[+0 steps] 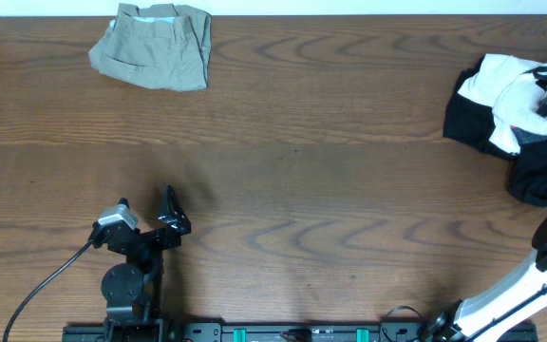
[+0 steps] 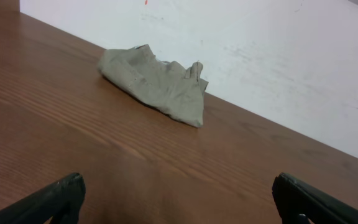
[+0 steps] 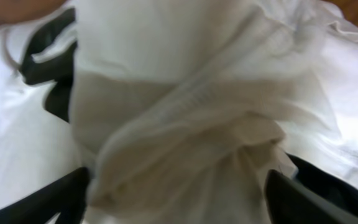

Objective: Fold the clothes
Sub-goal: 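Reach the right gripper to the clothes pile and grasp the white shirt, then pull the white shirt out of the pile toward the table center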

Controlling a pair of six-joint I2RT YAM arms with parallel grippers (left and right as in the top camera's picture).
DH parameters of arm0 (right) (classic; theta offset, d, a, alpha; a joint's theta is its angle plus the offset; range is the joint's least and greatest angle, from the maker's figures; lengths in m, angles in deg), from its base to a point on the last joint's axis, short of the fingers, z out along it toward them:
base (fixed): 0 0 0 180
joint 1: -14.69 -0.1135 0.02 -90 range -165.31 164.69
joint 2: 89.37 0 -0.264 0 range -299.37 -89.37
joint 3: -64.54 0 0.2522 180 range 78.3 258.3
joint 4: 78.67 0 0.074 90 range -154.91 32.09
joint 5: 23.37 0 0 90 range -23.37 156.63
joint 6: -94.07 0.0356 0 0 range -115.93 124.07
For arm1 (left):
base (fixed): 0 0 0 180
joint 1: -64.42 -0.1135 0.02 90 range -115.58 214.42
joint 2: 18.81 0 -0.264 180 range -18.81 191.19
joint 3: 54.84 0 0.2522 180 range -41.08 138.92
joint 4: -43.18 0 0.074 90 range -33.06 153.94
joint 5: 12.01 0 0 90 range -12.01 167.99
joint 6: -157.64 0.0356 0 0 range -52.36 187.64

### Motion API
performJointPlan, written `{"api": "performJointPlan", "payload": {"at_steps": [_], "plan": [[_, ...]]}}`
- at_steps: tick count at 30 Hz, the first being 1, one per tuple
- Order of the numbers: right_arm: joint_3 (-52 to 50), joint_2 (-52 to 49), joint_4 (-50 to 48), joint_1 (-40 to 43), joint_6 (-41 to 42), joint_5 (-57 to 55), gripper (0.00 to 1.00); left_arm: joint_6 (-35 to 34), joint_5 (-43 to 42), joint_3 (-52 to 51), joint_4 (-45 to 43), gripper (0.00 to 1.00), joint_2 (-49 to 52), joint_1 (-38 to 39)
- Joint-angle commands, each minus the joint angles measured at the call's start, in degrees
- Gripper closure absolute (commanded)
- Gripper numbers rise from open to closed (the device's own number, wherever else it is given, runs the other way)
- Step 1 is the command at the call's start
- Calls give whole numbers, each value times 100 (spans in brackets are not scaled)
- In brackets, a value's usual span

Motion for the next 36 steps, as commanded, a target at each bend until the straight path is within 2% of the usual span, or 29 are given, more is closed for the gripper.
{"api": "performJointPlan", "payload": {"at_steps": [1, 3, 16, 20, 24, 30, 32, 36], "plan": [[98, -4, -96, -72, -133, 321, 24, 101, 151, -160, 131, 2, -35, 2], [98, -4, -107, -79, -133, 326, 34, 101, 151, -160, 131, 2, -35, 2], [98, -4, -162, -184, -940, 479, 33, 101, 151, -160, 131, 2, -35, 2], [98, -4, -166, -184, -1075, 476, 44, 98, 151, -160, 131, 2, -35, 2], [98, -4, -155, -184, -1073, 481, 61, 101, 151, -160, 131, 2, -35, 2], [98, -4, -107, -197, -999, 503, 94, 101, 151, -160, 131, 2, -35, 2], [98, 7, -87, -210, -960, 518, 99, 101, 151, -160, 131, 2, -35, 2], [98, 85, -28, -212, -920, 721, 99, 98, 151, -160, 131, 2, -35, 2]]}}
